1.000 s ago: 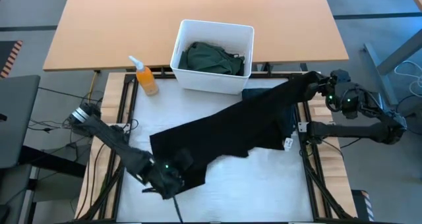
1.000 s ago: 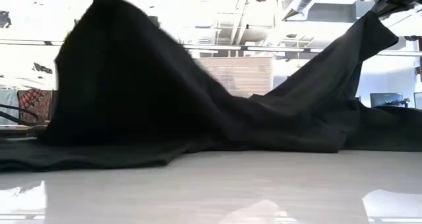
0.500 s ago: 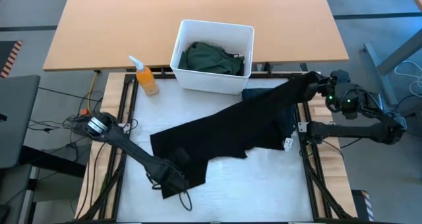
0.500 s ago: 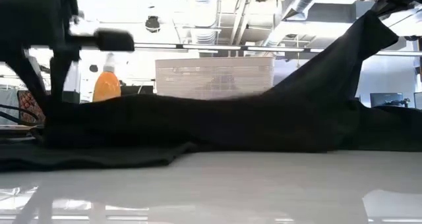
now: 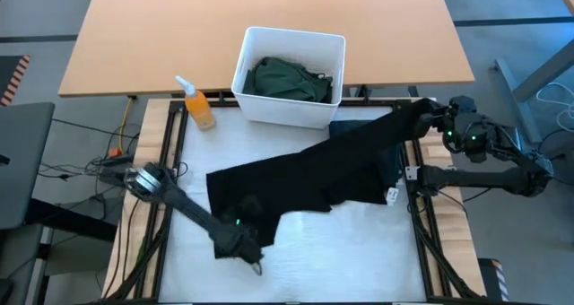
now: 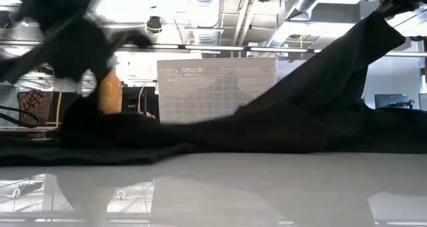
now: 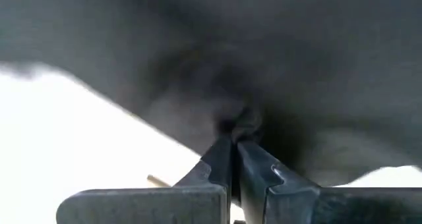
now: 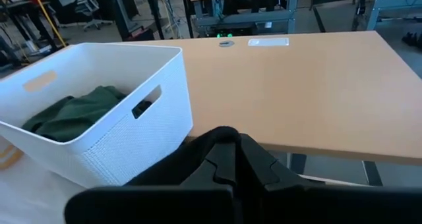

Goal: Fold laundry
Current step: Fold the black t-shirt

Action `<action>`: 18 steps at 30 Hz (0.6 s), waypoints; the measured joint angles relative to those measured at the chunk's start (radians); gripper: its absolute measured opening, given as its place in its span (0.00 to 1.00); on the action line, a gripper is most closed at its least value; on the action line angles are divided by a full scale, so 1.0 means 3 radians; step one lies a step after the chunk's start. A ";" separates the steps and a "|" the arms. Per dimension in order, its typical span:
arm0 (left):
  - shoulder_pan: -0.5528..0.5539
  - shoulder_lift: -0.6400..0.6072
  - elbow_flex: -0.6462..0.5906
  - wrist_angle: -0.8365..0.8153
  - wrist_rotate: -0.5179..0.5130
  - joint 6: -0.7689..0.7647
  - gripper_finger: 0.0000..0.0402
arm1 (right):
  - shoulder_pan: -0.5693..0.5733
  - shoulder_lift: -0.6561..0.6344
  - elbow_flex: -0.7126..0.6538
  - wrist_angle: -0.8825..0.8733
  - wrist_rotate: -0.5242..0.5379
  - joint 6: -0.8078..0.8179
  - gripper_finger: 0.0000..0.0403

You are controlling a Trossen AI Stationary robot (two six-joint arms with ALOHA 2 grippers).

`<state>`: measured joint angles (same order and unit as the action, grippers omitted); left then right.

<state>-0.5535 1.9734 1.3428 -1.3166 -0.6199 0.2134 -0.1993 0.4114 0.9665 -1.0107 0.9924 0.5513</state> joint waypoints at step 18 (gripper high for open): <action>-0.0858 -0.1746 0.0324 0.2035 0.0288 -0.0316 0.00 | 0.0000 0.0000 0.0000 -0.0028 0.0004 -0.0078 0.05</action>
<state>-0.8110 1.4496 1.4399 -0.7060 -0.5335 0.1188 -0.1993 0.4114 0.9665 -1.0192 0.9936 0.5279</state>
